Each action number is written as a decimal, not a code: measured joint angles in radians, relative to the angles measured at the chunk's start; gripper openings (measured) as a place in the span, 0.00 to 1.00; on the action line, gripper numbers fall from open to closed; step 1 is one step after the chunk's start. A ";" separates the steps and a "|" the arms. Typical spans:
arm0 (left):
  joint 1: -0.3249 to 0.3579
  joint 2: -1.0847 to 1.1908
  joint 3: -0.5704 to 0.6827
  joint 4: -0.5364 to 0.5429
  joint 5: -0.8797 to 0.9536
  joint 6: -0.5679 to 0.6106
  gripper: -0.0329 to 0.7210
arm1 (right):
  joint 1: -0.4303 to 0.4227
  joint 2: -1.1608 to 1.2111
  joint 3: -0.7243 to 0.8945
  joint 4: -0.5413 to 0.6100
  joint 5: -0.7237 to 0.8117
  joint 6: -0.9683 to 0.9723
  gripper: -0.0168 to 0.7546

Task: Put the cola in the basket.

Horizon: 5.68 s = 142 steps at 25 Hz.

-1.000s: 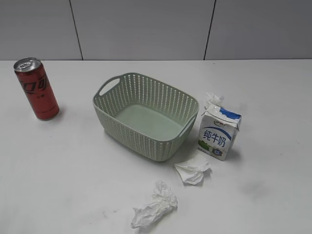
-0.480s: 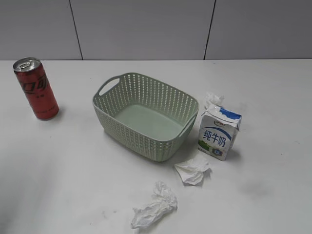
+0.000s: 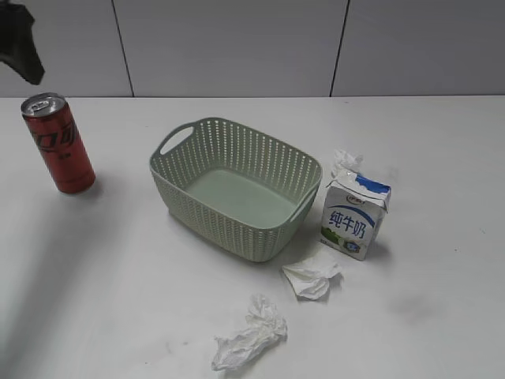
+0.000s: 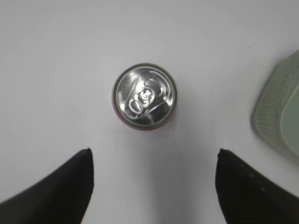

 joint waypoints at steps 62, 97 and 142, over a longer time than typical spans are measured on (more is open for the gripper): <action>-0.520 0.200 -0.452 0.057 0.118 0.010 0.75 | 0.000 0.000 0.000 0.000 0.000 0.000 0.76; -0.560 0.509 -0.445 0.054 0.034 0.012 0.90 | 0.000 0.000 0.000 0.000 0.000 0.000 0.76; 0.083 -0.277 0.458 0.056 0.110 -0.020 0.82 | 0.000 0.000 0.000 0.000 0.000 0.000 0.76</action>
